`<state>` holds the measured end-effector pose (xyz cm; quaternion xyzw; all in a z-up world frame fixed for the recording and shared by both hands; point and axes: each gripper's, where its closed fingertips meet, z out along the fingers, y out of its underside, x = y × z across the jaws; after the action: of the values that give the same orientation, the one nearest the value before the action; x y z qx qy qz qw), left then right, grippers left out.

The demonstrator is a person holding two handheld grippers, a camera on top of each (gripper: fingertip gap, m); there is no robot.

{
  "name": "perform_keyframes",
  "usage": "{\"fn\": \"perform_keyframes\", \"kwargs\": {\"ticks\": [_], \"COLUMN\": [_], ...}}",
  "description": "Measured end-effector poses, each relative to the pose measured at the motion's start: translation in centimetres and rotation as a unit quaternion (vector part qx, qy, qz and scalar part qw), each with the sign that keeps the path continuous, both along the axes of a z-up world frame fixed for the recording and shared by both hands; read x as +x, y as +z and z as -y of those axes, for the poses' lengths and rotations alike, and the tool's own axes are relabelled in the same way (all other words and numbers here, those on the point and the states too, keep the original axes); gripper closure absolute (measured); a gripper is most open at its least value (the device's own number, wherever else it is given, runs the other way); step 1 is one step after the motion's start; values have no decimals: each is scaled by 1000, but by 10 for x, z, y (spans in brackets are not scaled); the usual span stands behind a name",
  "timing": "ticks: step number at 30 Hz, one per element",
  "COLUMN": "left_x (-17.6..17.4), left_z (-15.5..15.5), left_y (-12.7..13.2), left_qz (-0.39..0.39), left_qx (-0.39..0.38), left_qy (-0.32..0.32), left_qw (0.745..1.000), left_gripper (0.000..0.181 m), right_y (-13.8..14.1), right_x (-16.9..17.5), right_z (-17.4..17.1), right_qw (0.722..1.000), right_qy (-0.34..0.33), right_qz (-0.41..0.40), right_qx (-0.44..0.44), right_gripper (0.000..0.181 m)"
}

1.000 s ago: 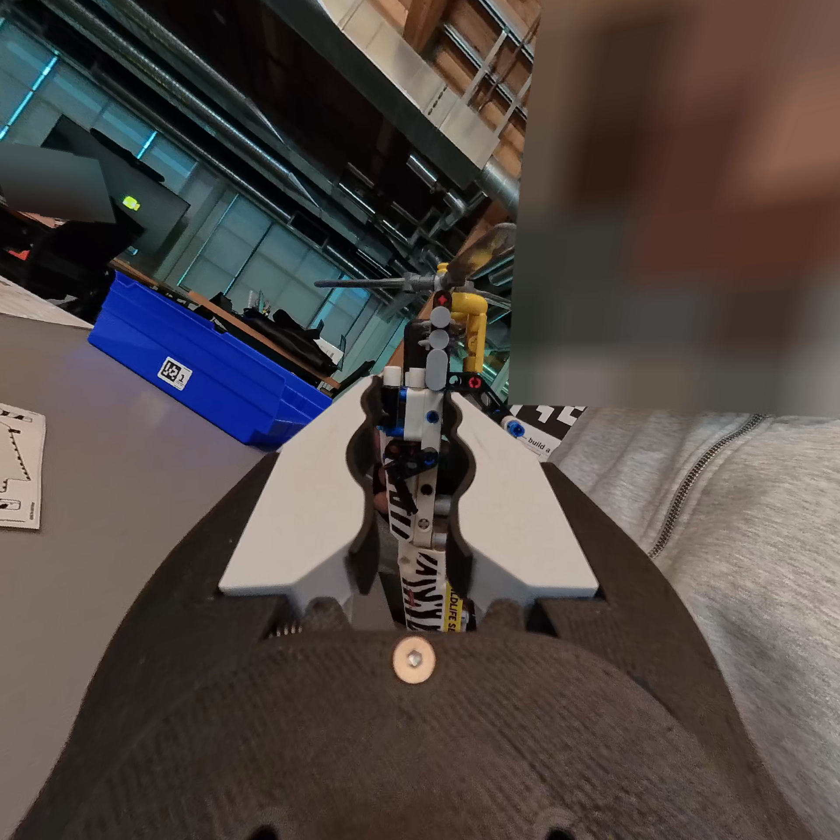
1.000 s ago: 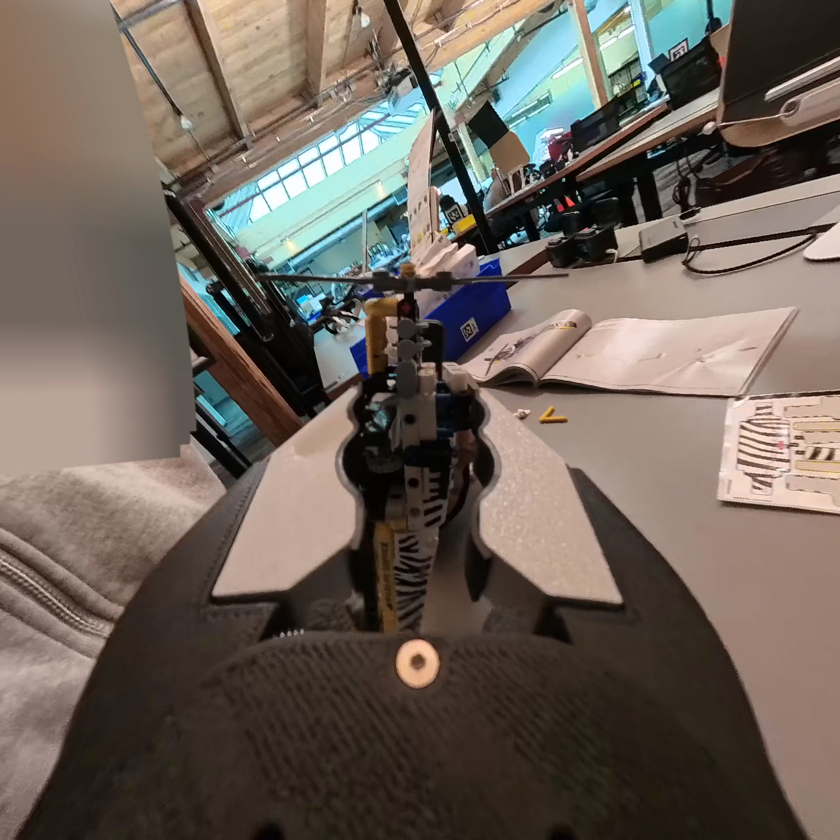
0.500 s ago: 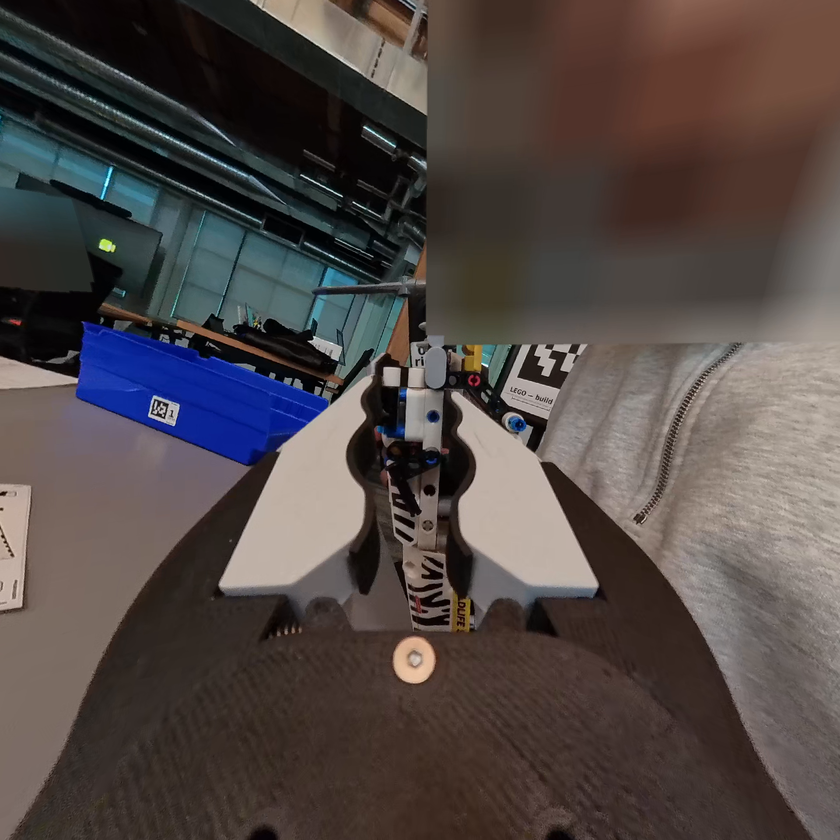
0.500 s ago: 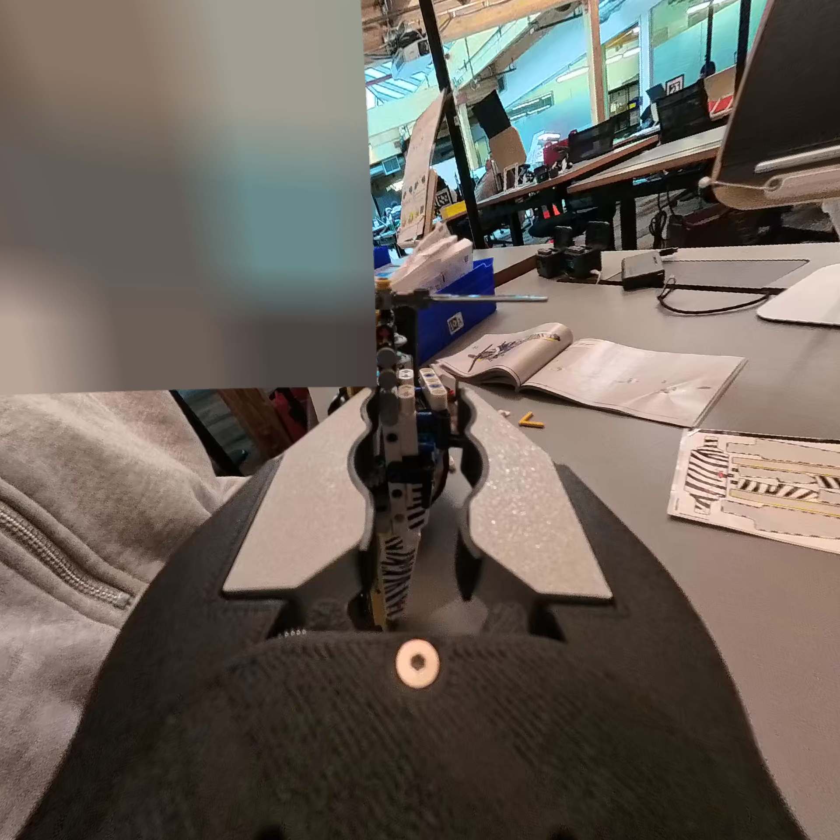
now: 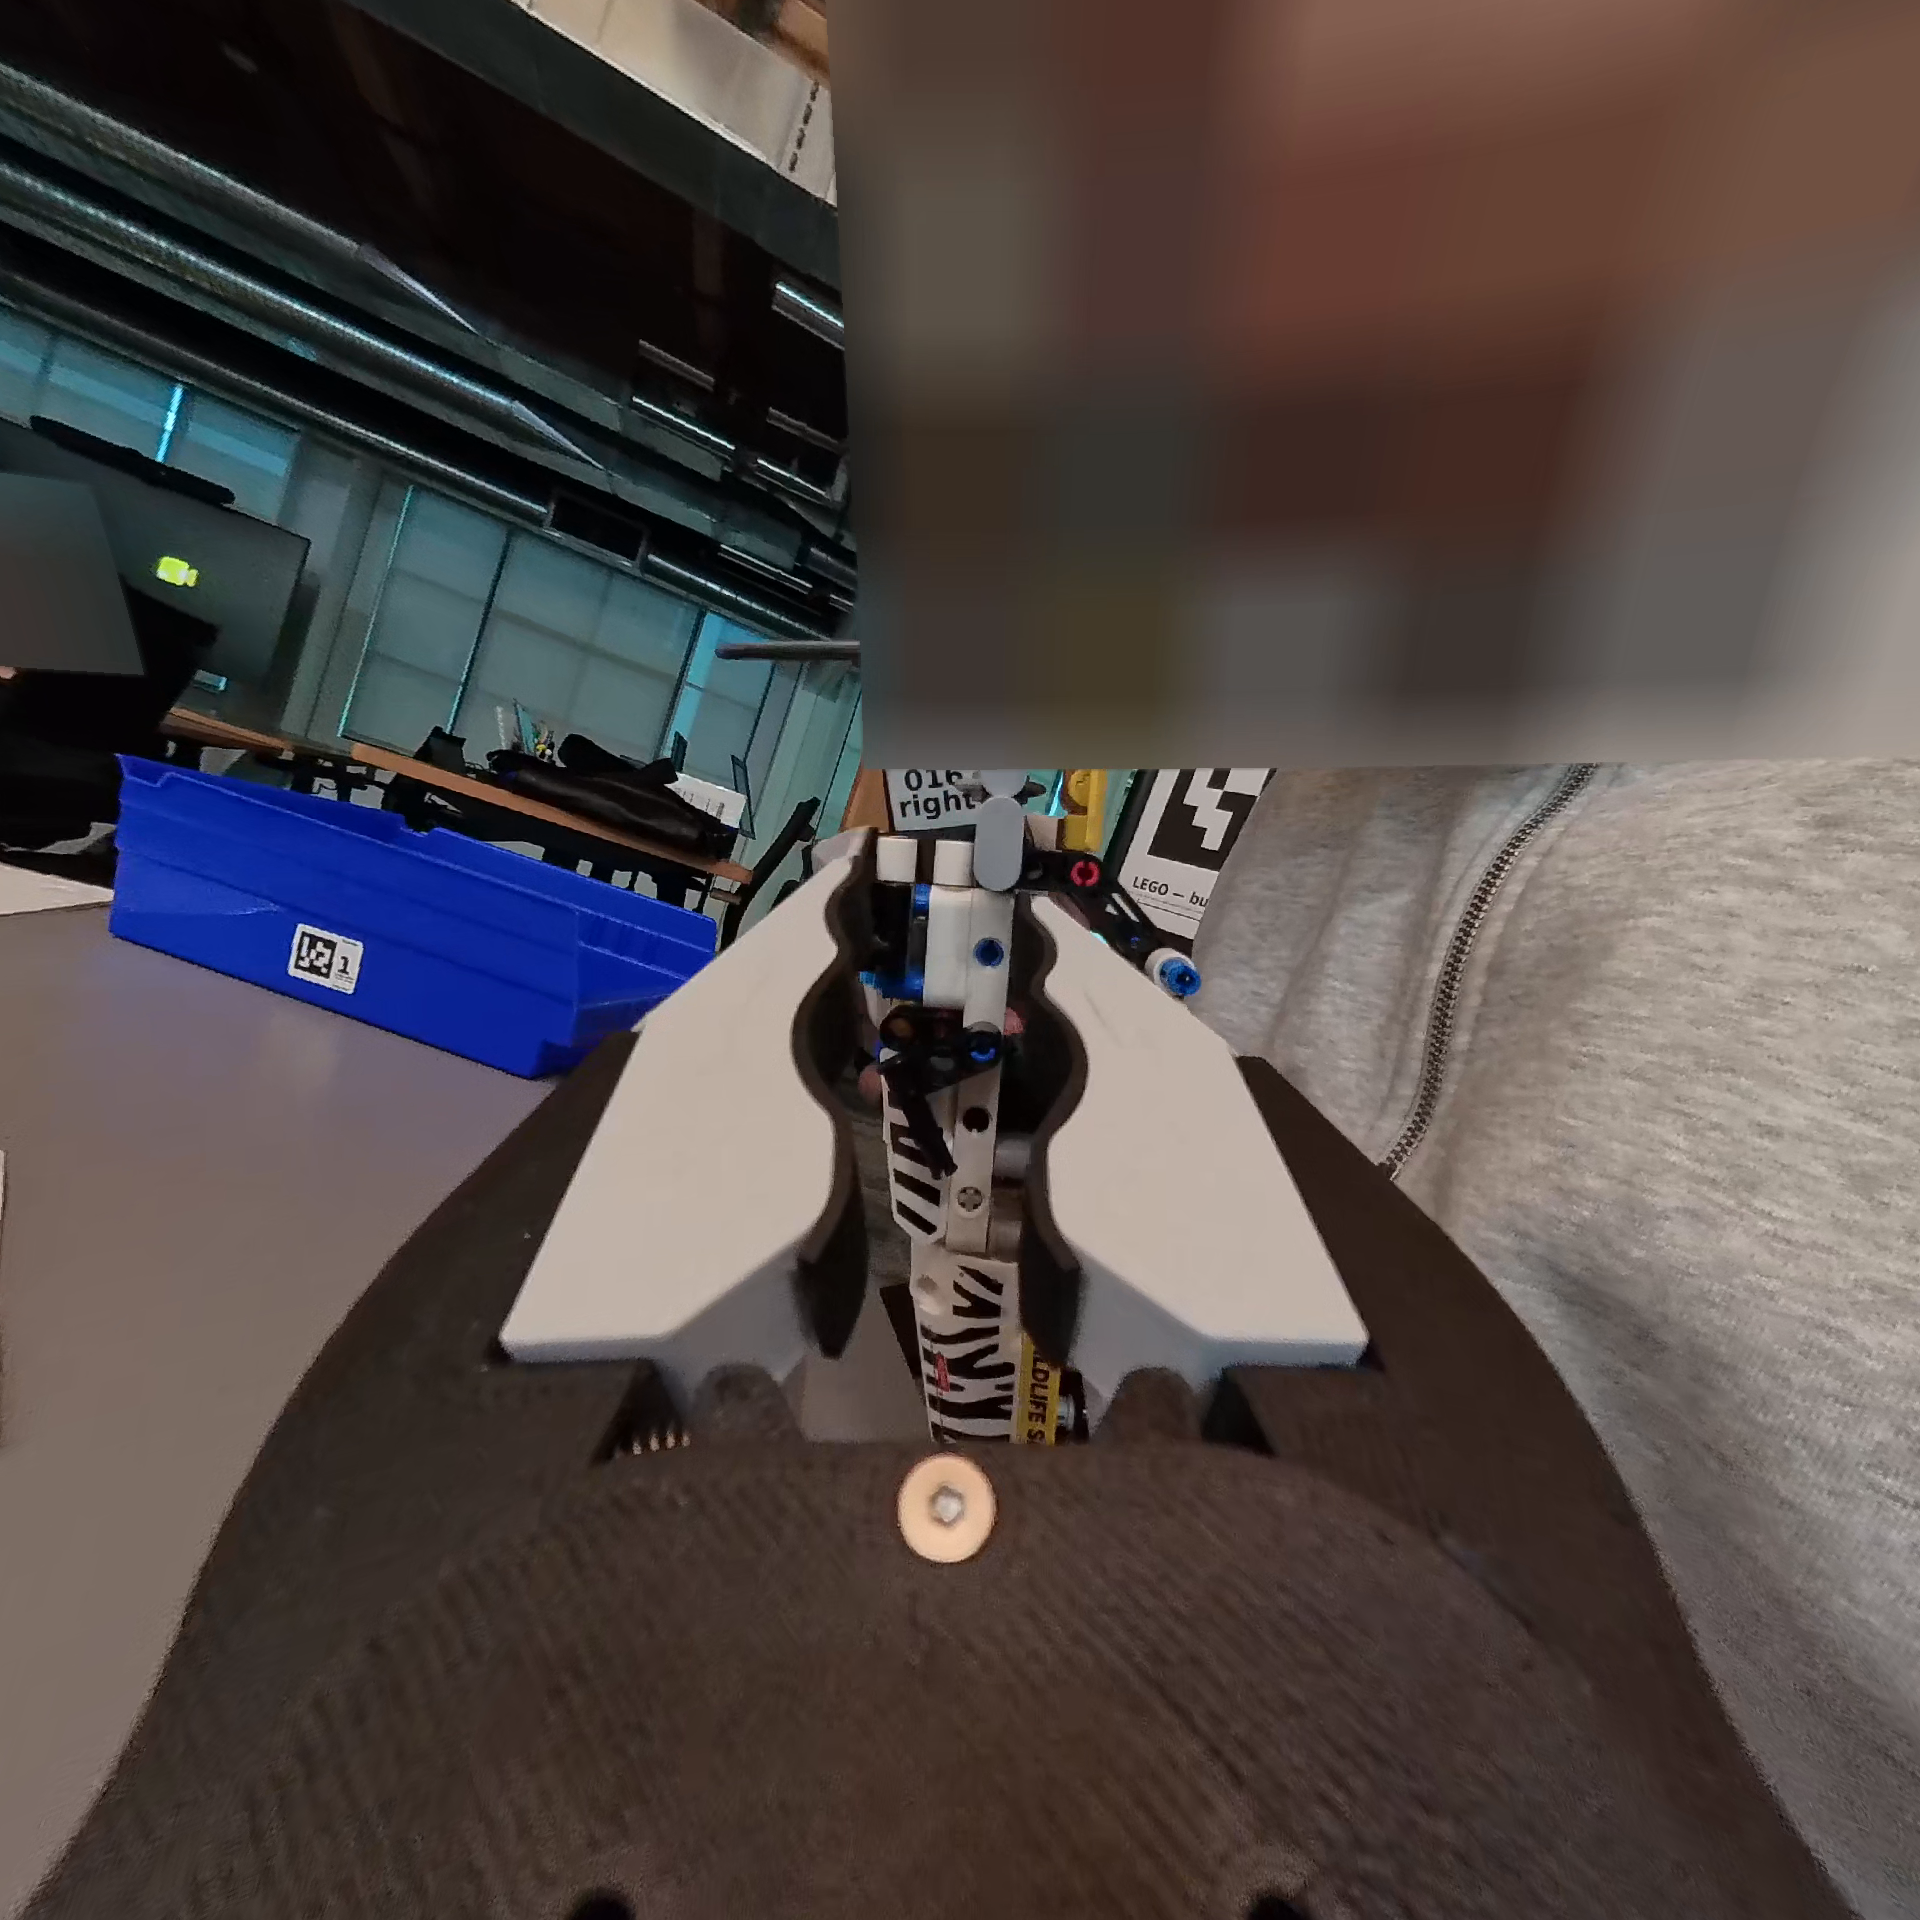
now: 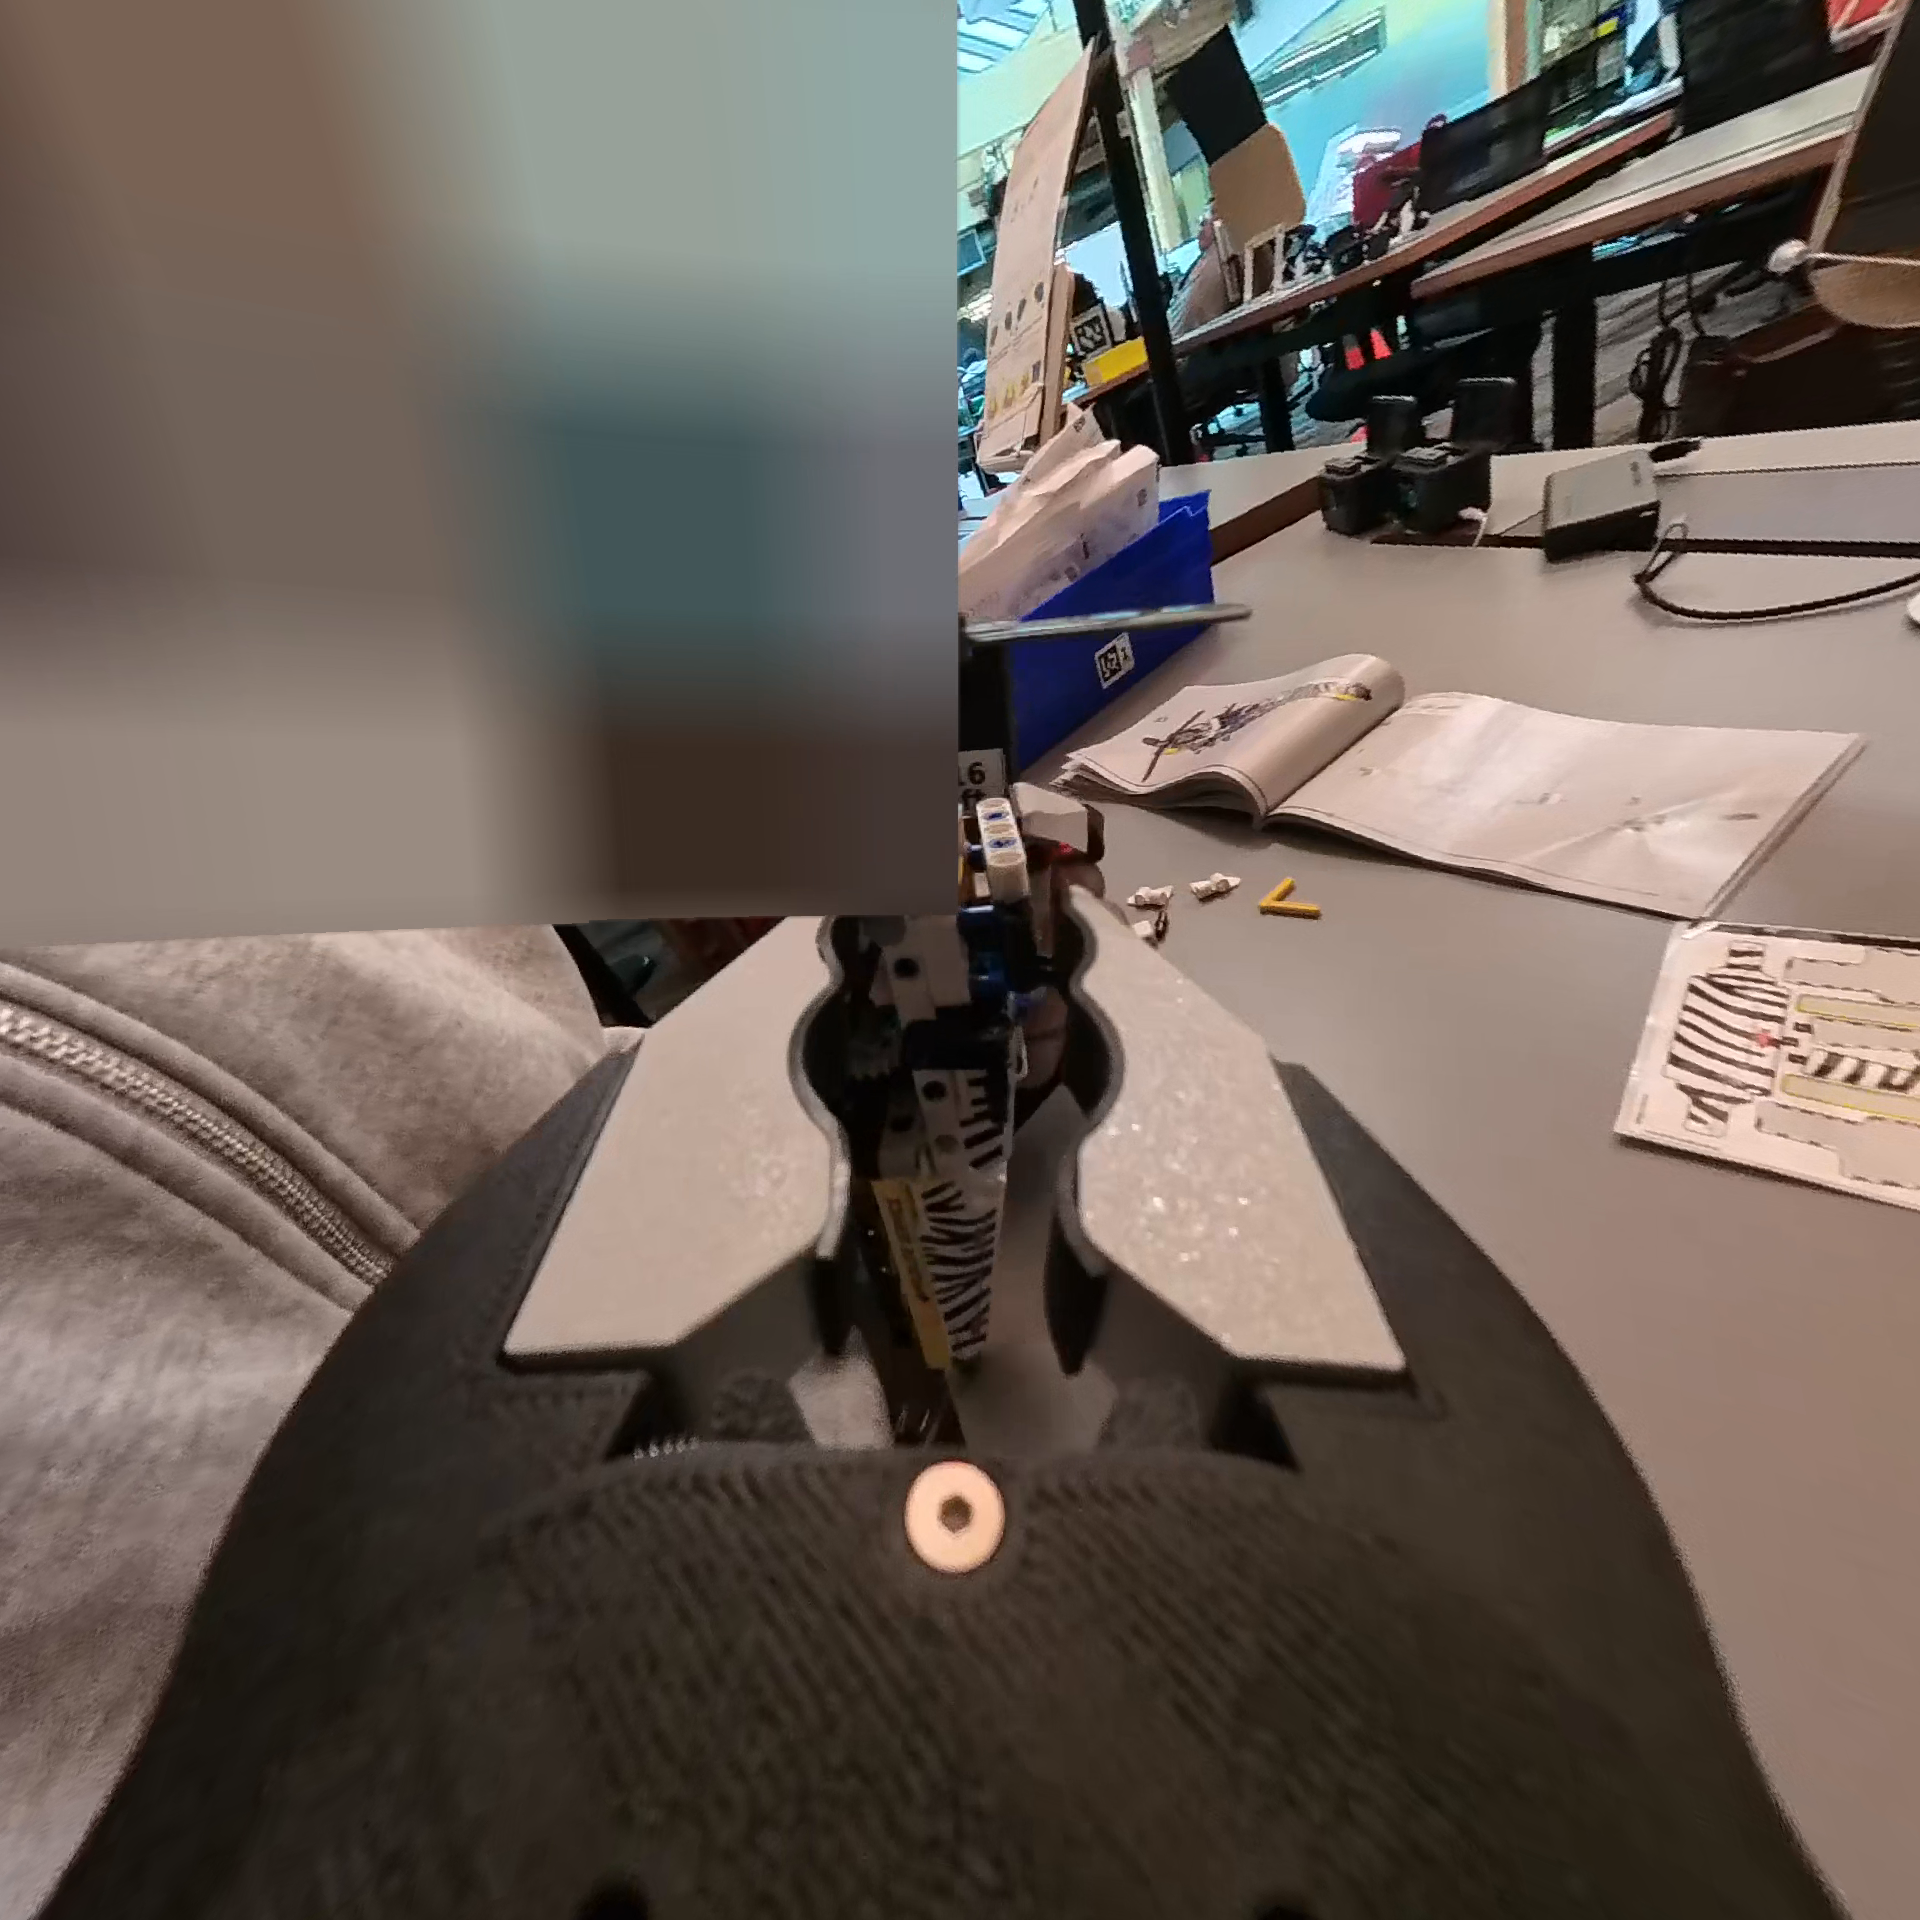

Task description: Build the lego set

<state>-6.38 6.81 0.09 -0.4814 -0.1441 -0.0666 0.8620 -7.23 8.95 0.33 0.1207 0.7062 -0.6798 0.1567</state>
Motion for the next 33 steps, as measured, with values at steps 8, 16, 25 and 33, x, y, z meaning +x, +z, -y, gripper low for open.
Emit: {"fn": "perform_keyframes", "kwargs": {"ticks": [8,16,25,33], "left_x": [5,3,0,0], "left_z": [0,0,2,4], "left_y": [3,1,0,2], "left_qz": [-13,3,17,16], "left_qx": [4,9,14,23], "left_qy": [-6,-19,-24,-21], "left_qw": [1000,1000,999,999], "left_gripper": [158,158,158,157], "right_y": [3,3,2,3], "right_x": [7,4,2,1], "right_z": [1,1,2,4], "right_qw": [1000,999,998,998], "right_qy": [-4,-24,-28,-26], "right_qz": [-21,-47,-56,-56], "right_qx": [-3,-5,-2,3], "right_gripper": [153,155,157,157]}}
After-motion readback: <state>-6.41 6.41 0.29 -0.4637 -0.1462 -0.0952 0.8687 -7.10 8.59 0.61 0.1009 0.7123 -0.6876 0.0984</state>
